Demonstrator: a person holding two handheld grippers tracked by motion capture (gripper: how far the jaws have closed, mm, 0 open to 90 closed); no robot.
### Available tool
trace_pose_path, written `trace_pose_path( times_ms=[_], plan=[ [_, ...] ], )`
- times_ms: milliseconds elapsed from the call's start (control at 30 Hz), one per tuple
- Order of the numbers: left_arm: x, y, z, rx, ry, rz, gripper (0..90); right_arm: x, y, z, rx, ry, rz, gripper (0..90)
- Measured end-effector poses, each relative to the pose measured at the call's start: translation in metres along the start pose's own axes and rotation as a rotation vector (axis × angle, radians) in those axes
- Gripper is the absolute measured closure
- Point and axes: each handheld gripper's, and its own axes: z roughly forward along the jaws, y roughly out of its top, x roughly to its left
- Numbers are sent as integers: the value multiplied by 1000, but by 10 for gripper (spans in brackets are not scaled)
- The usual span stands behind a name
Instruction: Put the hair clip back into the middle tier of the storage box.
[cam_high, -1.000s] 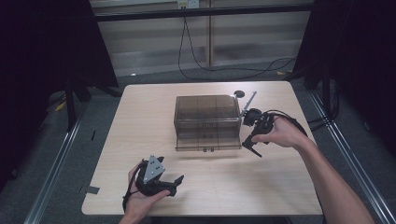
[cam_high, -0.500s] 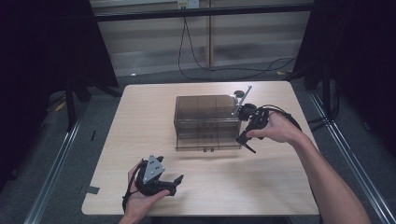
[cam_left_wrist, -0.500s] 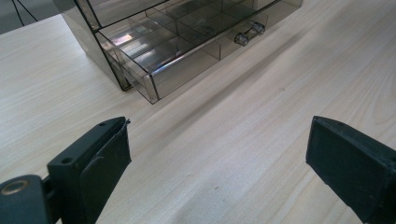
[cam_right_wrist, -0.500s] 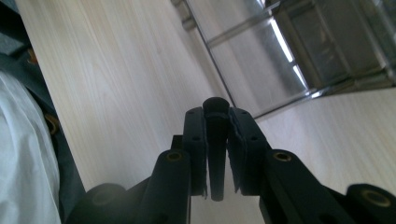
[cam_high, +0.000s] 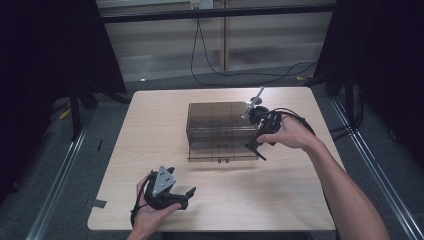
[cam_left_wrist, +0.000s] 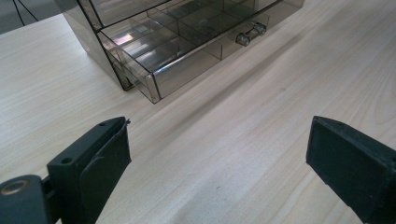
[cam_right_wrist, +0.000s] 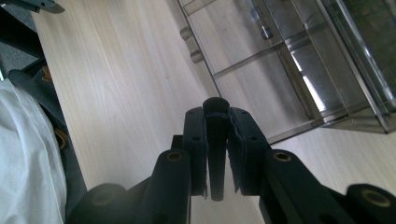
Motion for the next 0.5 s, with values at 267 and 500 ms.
trace_pose_path(
  times_ms=[267,500],
  plan=[
    [-1,0,-1,0,-6,6,60,1,13,4,20,-6,-19,778],
    [0,0,-1,3,-1,3,60,0,19,6,36,-7,-12,778]
  ],
)
